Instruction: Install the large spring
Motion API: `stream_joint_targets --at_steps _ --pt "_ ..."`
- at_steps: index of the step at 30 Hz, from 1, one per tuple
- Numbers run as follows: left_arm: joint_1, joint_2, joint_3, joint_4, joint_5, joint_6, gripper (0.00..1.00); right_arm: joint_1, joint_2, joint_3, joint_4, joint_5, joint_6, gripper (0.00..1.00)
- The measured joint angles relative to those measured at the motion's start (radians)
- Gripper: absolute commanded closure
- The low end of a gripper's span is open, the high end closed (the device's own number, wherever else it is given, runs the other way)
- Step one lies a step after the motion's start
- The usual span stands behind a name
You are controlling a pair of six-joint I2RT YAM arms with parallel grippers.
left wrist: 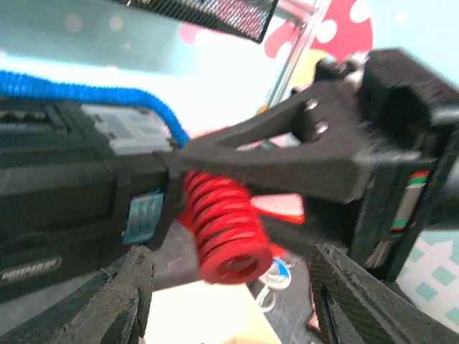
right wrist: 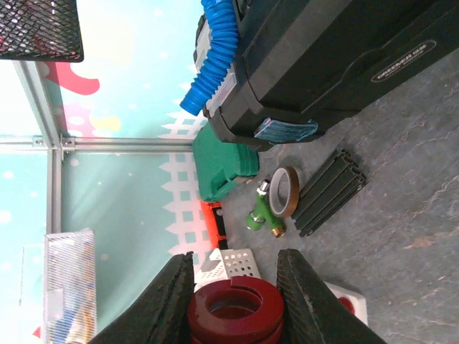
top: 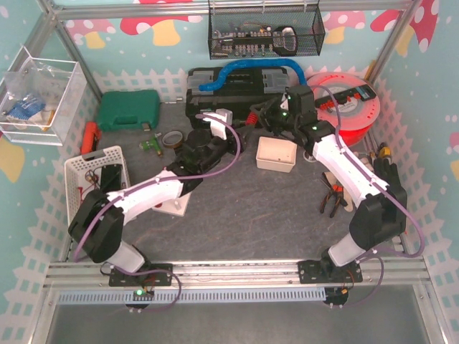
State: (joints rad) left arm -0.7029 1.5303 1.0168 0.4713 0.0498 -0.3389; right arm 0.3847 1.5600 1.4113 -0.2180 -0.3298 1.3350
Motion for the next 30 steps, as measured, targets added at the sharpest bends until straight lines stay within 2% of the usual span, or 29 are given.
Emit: stream_joint_targets --at_steps 4,15,20,26,30 --pt "-0.016 0.032 0.0 0.116 -0.009 0.017 0.37 0.009 0.0 -0.019 0.026 0.002 0.067 0.96" --pt "-0.032 0.132 0.014 0.22 -0.05 0.055 0.59 0.009 0.0 -0.031 0.065 -0.003 0.119 0.96" --pt "-0.031 0.15 0.014 0.244 -0.062 0.06 0.64 0.007 0.0 -0.049 0.089 -0.005 0.125 0.96" --pt "-0.029 0.158 0.019 0.254 -0.065 0.076 0.79 0.0 0.0 -0.05 0.1 -0.011 0.124 0.95" --pt "-0.027 0.158 0.02 0.253 -0.06 0.083 0.92 -0.003 0.0 -0.05 0.1 -0.016 0.115 0.91"
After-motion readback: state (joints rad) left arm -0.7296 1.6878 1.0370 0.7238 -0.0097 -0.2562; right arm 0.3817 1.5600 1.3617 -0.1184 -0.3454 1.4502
